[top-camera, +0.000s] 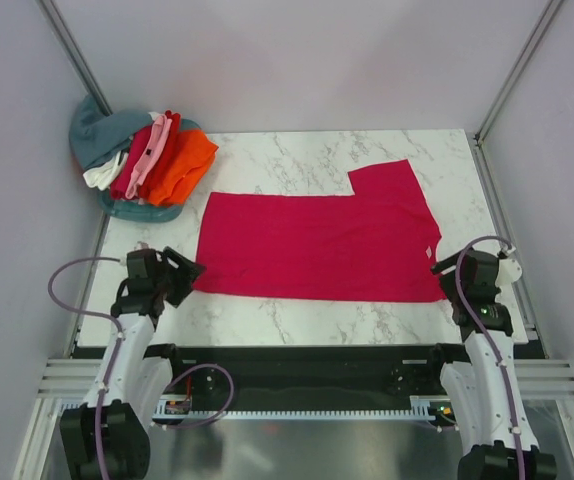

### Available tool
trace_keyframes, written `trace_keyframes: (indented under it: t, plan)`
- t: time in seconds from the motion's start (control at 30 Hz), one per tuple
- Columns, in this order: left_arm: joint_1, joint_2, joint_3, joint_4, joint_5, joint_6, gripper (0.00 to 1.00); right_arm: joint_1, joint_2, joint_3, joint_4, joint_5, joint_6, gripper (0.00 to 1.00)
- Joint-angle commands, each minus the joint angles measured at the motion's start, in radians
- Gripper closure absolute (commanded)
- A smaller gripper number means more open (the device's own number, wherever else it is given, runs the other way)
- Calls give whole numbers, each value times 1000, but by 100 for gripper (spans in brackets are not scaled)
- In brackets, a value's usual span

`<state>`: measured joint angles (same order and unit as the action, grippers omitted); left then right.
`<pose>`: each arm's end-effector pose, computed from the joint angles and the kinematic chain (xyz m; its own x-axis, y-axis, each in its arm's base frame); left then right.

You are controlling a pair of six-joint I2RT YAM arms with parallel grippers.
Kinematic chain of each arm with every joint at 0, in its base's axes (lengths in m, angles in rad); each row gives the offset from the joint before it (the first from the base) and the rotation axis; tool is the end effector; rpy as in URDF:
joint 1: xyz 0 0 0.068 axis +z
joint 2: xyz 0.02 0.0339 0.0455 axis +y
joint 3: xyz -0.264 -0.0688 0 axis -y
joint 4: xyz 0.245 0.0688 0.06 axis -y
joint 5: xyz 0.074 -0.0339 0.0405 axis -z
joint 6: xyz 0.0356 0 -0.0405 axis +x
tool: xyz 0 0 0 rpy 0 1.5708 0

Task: Fold and stack the t-shirts
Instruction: Fold the tshirt

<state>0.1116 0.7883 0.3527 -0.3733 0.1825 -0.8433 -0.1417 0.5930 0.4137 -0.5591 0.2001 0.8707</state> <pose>0.1563 0.0110 0.1729 -0.4893 -0.7939 -0.3610 -0.5270 0.5990 -0.6029 0.1310 -0.0258 0.2031 -0.2122 0.7874 -0.5788 0.6926 0.5390 0.4794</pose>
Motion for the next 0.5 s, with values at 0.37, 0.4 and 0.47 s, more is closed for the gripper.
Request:
trace_keyframes:
  t: [0.37,0.4,0.47]
  plan:
    - [0,271,509,-4,34,213,10,8,687,566,240,-105,-305,26]
    - [-9,299,541,23,29,213,10,11,732,635,243,-110,-317,26]
    - [-16,354,565,66,22,202,10,17,857,707,243,-108,-341,28]
